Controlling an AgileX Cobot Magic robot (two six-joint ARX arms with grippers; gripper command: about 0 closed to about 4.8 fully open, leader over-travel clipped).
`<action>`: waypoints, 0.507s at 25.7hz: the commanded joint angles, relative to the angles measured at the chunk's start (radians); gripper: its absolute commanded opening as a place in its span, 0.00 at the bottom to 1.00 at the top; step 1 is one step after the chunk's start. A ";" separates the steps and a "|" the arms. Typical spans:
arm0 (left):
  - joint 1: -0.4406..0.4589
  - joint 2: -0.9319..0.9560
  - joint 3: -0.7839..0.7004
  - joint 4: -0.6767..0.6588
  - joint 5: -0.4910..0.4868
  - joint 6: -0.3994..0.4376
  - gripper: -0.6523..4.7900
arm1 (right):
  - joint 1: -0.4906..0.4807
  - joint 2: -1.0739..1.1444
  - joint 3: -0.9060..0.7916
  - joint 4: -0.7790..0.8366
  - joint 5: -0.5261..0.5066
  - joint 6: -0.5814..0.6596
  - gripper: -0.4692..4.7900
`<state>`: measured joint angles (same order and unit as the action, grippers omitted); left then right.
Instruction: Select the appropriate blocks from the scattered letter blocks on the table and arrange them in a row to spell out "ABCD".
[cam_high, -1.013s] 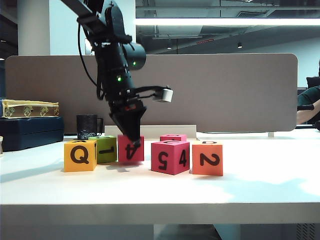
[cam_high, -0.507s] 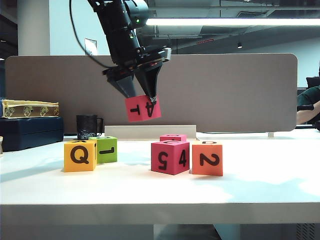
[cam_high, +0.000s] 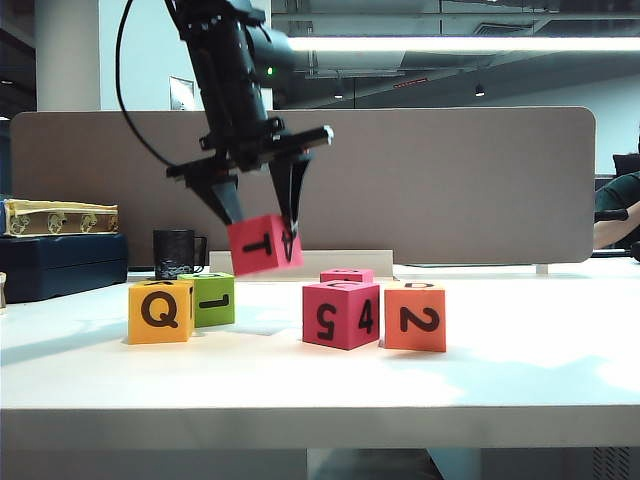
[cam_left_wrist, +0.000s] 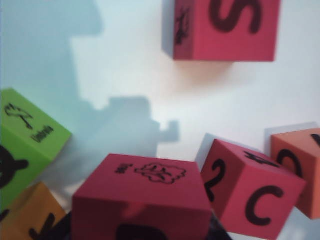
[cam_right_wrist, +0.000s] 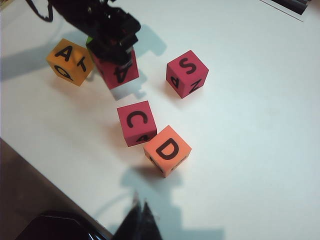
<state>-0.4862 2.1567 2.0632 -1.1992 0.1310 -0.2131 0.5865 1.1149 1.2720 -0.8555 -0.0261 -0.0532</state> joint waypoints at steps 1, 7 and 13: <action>-0.002 -0.005 -0.045 0.024 -0.002 -0.046 0.60 | 0.001 -0.003 0.004 0.014 -0.002 0.000 0.09; -0.002 -0.005 -0.094 0.066 -0.057 -0.065 0.60 | 0.001 -0.003 0.004 0.014 -0.002 0.000 0.09; -0.002 -0.005 -0.117 0.089 -0.063 -0.078 0.60 | 0.001 -0.003 0.004 0.015 -0.002 0.000 0.09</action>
<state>-0.4862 2.1571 1.9511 -1.1110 0.0723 -0.2859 0.5865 1.1149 1.2720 -0.8539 -0.0261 -0.0532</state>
